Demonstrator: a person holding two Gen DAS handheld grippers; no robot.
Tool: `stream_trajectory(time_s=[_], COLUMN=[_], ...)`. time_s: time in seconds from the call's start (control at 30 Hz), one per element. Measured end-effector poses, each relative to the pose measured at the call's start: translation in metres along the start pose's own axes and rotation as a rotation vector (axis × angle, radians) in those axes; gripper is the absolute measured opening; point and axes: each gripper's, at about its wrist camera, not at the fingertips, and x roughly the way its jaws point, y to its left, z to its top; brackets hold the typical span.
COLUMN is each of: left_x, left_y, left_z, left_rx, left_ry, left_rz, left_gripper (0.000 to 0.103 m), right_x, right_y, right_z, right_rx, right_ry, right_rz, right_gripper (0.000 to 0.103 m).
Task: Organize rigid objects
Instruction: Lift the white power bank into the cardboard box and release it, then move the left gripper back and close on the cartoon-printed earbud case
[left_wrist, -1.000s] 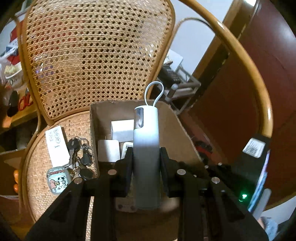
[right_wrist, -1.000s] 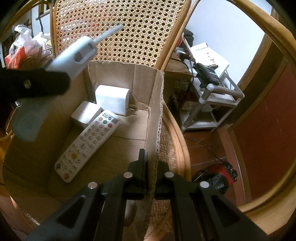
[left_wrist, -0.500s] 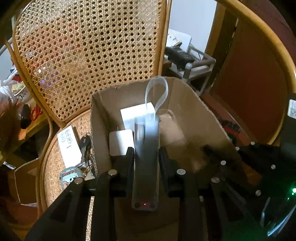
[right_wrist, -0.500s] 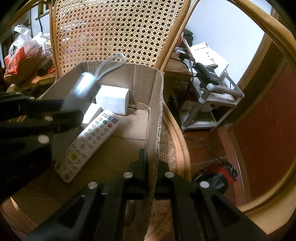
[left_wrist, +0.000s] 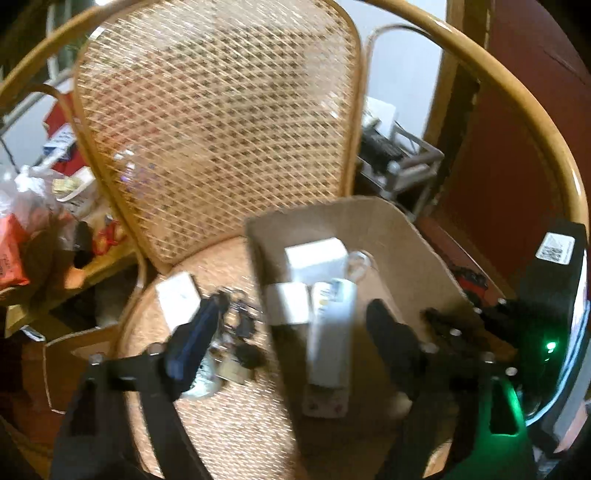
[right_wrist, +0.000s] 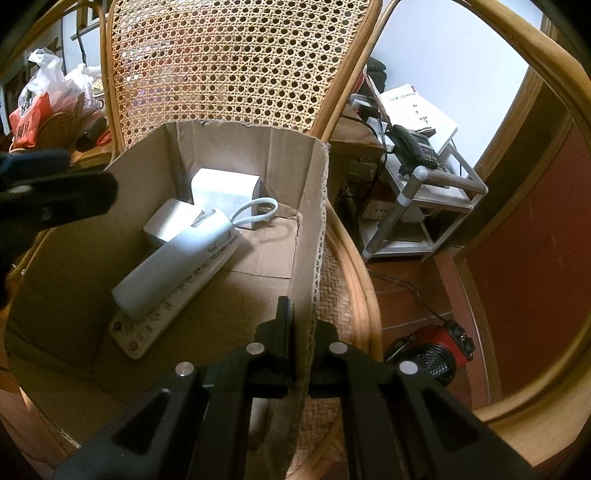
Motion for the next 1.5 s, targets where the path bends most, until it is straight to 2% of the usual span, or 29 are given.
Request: stream_trajectory(time_s=[0.2,0.63,0.8,0.97,1.13,1.5], left_x=[0.005,0.015,0.032,0.046,0.059,0.095], left_y=[0.031,0.098,0.119,0.121,0.117,0.108], left_z=[-0.001,-0.014,-0.022,-0.031,-0.037,-0.042], left_rx=[-0.043,-0.129,-0.177,-0.168,-0.154,-0.148], left_ry=[0.036,0.103,0.159,0.221,0.263,0.336], left_rz=[0.07,0.142,0.135,0.153,0.122,0.115], left_gripper=[0.094,0.095,0.095,0.095,0.095,0.095], right_x=[-0.001,-0.002,-0.002,-0.002,-0.002,-0.001], right_y=[0.001,0.005,0.004,0.004,0.003,0.003], right_z=[-0.001,0.0,0.0,0.002,0.002,0.002], right_rx=[-0.005,-0.004,-0.004,0.0,-0.003,0.0], right_ry=[-0.001,0.0,0.001,0.005,0.005,0.006], right_rz=[-0.002,0.0,-0.001,0.004,0.003,0.005], right_gripper=[0.007,0.007,0.007,0.007,0.007,0.007])
